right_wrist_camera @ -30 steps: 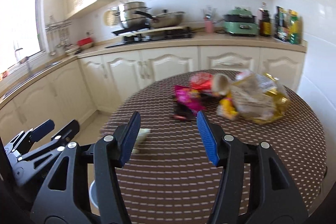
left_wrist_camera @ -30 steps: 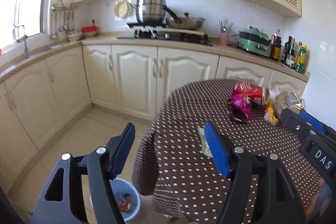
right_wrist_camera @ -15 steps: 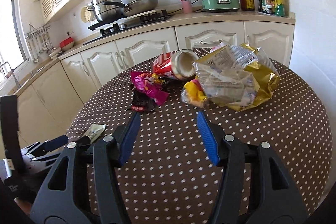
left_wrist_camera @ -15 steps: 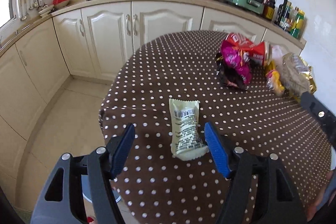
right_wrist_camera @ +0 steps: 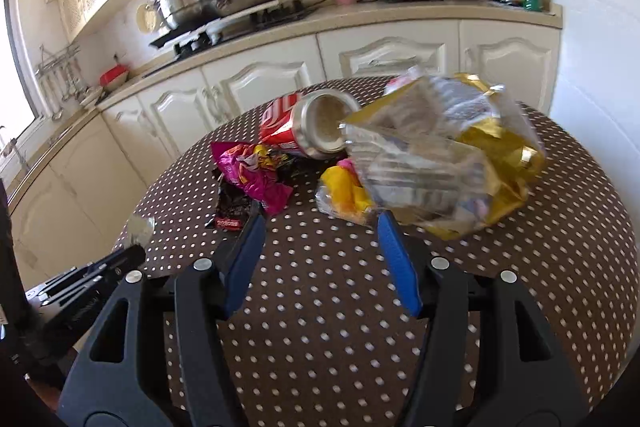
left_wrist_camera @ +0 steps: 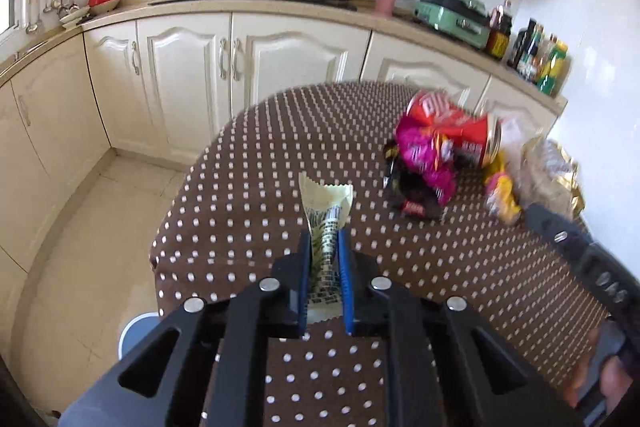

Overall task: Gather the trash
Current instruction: 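Grasp the pale green wrapper with the left tool while the right tool grasps the pink chip bag, then carry wrapper and chip bag over the blue bucket and open both tools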

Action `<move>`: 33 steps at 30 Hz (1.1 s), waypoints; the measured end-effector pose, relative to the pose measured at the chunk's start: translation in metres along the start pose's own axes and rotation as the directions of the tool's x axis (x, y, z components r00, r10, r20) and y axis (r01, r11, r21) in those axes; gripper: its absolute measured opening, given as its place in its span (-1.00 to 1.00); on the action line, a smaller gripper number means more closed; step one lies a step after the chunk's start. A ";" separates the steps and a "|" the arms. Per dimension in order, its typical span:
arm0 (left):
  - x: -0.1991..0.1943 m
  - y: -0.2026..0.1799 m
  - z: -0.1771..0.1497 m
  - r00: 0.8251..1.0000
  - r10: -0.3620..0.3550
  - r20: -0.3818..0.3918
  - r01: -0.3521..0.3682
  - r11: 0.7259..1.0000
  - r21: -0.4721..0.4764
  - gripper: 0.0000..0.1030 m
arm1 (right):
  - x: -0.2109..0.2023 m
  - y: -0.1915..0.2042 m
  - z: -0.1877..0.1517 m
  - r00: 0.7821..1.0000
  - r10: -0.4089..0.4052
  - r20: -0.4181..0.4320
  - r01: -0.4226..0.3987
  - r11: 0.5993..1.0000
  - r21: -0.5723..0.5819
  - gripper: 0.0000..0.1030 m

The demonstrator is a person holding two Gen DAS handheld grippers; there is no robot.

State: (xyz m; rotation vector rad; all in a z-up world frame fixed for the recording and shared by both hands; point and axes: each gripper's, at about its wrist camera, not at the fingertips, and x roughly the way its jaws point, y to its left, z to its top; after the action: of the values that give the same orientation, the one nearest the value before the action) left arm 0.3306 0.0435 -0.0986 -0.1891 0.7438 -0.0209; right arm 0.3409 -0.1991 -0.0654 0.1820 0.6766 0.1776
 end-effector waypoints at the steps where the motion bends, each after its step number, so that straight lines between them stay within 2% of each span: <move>1: -0.001 0.001 0.003 1.000 0.001 0.011 -0.001 1.000 -0.010 -0.76 | 0.004 0.003 0.002 1.000 0.015 -0.012 -0.015 1.000 -0.008 0.14; 5: -0.002 0.008 0.016 0.999 0.015 0.041 -0.014 0.999 -0.040 -0.76 | 0.026 0.029 0.013 0.997 0.061 -0.056 -0.064 0.997 -0.054 0.14; 10: 0.008 0.015 0.026 0.999 0.038 0.036 -0.036 0.997 -0.061 -0.76 | 0.055 0.058 0.027 0.995 0.044 -0.089 -0.055 0.991 -0.125 0.14; 13: 0.014 0.019 0.029 0.999 0.039 0.036 -0.036 0.997 -0.066 -0.76 | 0.071 0.063 0.033 0.995 0.004 -0.104 -0.020 0.988 -0.152 0.15; 17: 0.020 0.020 0.031 0.999 0.027 0.032 -0.025 0.997 -0.069 -0.76 | 0.090 0.058 0.040 0.992 0.012 -0.124 -0.028 0.991 -0.130 0.15; 18: 0.021 0.020 0.031 0.999 0.028 0.034 -0.025 0.997 -0.069 -0.76 | 0.094 0.056 0.040 0.991 0.029 -0.134 -0.045 0.992 -0.117 -0.12; 19: 0.022 0.020 0.031 0.999 0.027 0.033 -0.025 0.997 -0.070 -0.76 | 0.097 0.054 0.039 0.988 0.046 -0.146 -0.062 0.993 -0.102 -0.25; 25: 0.012 0.027 0.027 0.999 0.010 0.048 -0.006 0.997 -0.076 -0.76 | 0.079 0.057 0.032 0.994 0.029 -0.103 -0.042 0.991 -0.128 -0.27; 29: -0.010 0.042 0.018 0.998 0.020 0.067 -0.013 0.995 -0.098 -0.76 | 0.051 0.069 0.026 0.996 0.072 -0.052 -0.078 0.988 -0.130 -0.27; 33: -0.029 0.065 0.004 0.996 0.048 0.071 -0.038 0.991 -0.131 -0.76 | 0.027 0.099 0.015 0.988 0.149 -0.028 -0.151 0.977 -0.153 -0.27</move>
State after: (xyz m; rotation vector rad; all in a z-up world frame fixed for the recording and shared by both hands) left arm 0.3089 0.1109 -0.0885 -0.2965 0.6752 0.0755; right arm 0.3606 -0.0985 -0.0478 0.0826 0.6630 0.3756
